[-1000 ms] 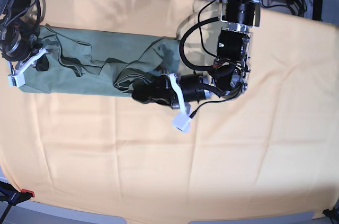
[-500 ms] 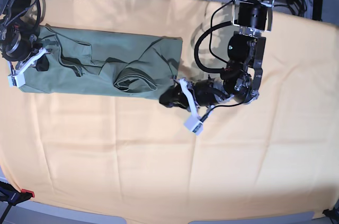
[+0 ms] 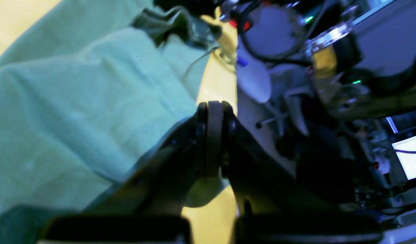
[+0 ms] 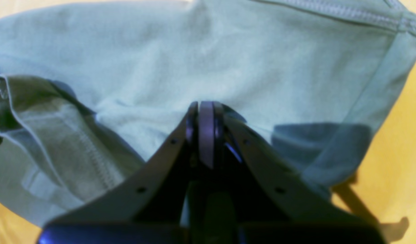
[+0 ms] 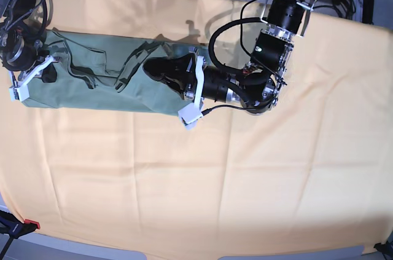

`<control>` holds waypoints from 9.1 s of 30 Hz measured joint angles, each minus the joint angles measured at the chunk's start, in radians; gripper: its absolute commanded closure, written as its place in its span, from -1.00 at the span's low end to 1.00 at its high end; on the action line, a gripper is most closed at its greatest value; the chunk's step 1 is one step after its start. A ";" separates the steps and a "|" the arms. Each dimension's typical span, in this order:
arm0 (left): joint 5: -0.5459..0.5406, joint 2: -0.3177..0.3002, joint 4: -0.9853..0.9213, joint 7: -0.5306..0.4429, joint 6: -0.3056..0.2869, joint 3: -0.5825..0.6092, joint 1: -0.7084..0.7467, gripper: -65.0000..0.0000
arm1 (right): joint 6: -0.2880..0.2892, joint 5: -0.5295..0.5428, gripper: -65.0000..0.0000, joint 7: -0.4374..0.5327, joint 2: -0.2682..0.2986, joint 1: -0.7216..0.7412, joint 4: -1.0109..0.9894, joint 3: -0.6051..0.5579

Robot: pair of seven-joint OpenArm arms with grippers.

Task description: Fold the T-shirt properly

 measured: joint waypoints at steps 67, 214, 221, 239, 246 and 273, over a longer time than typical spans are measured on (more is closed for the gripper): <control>0.132 -0.319 0.000 -0.144 0.016 -0.327 0.000 1.00 | 0.019 0.566 1.00 -0.320 0.118 -0.033 -0.014 0.277; 0.071 -0.197 -0.140 -0.048 0.018 -0.135 -0.405 1.00 | 0.015 0.299 1.00 -0.023 -0.025 -0.061 0.030 -0.114; -0.097 -0.229 -0.140 0.030 0.045 -0.205 -0.344 1.00 | 0.015 0.314 1.00 -0.073 -0.032 -0.070 0.033 -0.264; -0.126 -0.335 -0.104 0.051 0.000 -0.204 -0.190 1.00 | 0.018 0.744 1.00 -0.254 -0.029 -0.095 0.055 -0.113; -0.125 -0.385 0.170 0.056 0.000 -0.203 -0.019 1.00 | 0.019 0.728 1.00 -0.326 -0.031 -0.147 0.173 0.021; -0.130 -0.583 0.895 0.060 0.084 -0.822 1.035 1.00 | 0.019 0.741 1.00 -0.319 -0.200 -0.894 0.705 0.402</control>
